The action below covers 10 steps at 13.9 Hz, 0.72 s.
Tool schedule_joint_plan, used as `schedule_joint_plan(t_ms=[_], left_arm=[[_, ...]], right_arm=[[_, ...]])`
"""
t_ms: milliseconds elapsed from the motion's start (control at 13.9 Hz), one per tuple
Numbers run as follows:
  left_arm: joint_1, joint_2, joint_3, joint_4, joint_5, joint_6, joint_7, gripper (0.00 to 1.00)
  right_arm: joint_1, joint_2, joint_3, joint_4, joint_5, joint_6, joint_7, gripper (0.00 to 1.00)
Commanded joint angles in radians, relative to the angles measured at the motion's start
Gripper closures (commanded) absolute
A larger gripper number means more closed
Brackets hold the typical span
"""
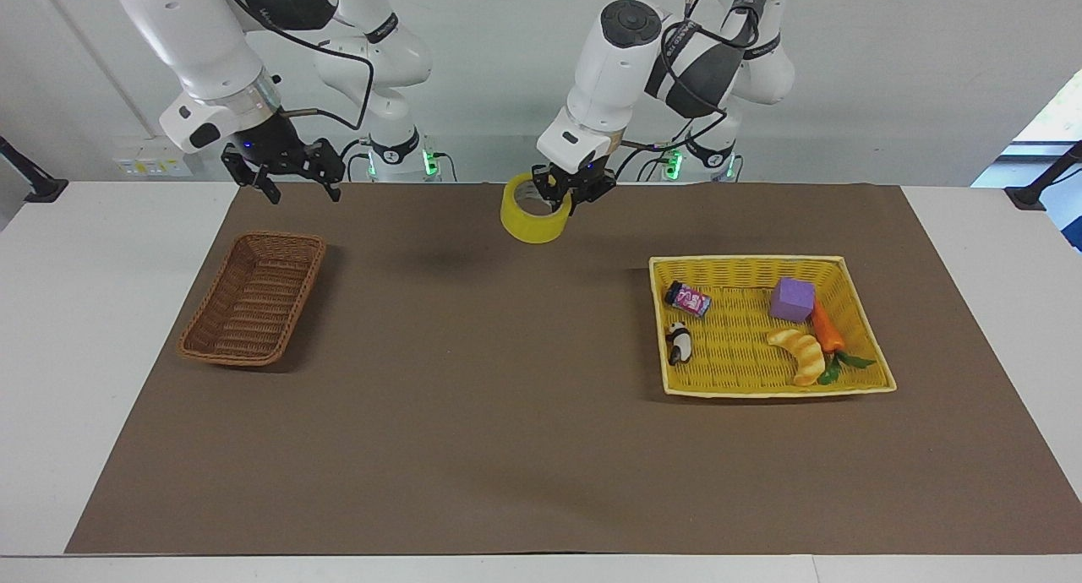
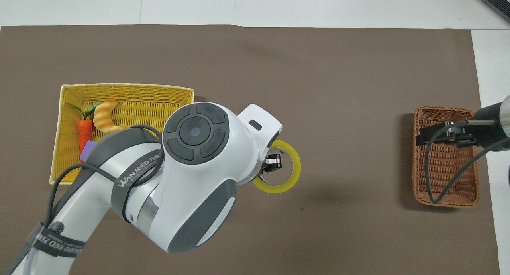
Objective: Move tape to another basket
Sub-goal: 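Carry the tape toward the wicker basket while the right gripper reaches out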
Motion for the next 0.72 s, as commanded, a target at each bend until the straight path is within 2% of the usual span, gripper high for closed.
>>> schedule_joint_plan(t_ms=[0, 287, 646], left_arm=[[-0.009, 0.072, -0.031, 0.035, -0.031, 0.094, -0.008, 1.0], [-0.01, 0.103, -0.063, 0.029, -0.096, 0.202, 0.004, 1.0], [-0.03, 0.141, -0.087, 0.027, -0.18, 0.306, 0.037, 1.0]], right_arm=[[0.001, 0.007, 0.005, -0.049, 0.129, 0.028, 0.064, 0.0], [0.003, -0.005, 0.005, -0.106, 0.28, 0.019, 0.124, 0.0], [0.026, 0.005, 0.005, -0.171, 0.389, 0.031, 0.159, 0.0]])
